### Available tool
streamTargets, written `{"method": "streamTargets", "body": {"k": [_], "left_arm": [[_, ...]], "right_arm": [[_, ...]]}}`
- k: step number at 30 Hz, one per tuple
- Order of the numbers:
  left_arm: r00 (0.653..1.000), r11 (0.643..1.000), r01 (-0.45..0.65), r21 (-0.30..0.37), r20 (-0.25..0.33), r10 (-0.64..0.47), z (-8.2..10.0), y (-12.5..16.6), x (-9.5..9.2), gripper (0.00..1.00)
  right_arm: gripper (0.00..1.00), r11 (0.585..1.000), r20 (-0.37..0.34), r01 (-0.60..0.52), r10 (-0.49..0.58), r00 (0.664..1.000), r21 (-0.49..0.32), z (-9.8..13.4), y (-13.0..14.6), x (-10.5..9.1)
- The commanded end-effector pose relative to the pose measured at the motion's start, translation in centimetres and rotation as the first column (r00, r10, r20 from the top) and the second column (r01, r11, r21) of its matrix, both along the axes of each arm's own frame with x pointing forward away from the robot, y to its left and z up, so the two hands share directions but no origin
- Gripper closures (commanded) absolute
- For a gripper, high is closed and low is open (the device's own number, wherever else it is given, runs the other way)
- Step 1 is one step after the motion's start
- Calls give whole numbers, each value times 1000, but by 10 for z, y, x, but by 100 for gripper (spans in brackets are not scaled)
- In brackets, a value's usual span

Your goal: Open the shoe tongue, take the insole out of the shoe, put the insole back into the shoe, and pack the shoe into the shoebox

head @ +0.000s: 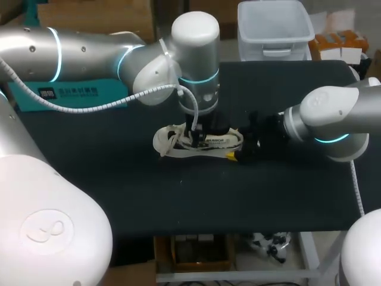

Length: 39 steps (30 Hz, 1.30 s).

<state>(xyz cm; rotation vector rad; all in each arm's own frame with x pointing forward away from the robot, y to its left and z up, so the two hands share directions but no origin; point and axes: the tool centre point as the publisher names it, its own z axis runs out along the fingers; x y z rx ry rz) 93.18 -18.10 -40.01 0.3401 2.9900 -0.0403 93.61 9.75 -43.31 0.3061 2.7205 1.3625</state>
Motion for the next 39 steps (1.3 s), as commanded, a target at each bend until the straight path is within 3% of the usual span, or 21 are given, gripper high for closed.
{"method": "streamTargets", "body": {"k": [1, 7, 12, 15, 20, 26, 39], "left_arm": [[999, 1000, -3, -9, 46, 3, -76, -8, 16, 75], [993, 1000, -6, -11, 118, 7, -92, -14, 33, 75], [990, 1000, -5, -18, 144, 7, -93, -18, 51, 84], [986, 1000, -13, -20, 166, 16, -91, -21, 63, 100], [983, 999, -14, -30, 181, 20, -83, -23, 74, 100], [984, 999, 5, -53, 180, 4, -57, -23, 74, 100], [988, 987, 79, -136, 140, -60, 22, -34, 45, 100]], "right_arm": [[100, 1000, 3, 1, -1, 1000, 3, -10, -3, 3], [100, 1000, 3, 1, -1, 1000, 3, -10, -3, 3], [100, 1000, 3, 1, -1, 1000, 3, -10, -3, 3], [100, 1000, 3, 1, -1, 1000, 3, -10, -3, 3], [100, 1000, 3, 1, -1, 1000, 3, -10, -3, 3], [100, 1000, 3, 1, -1, 1000, 3, -10, -3, 3], [100, 1000, 3, 1, -1, 1000, 3, -10, -3, 3]]}}
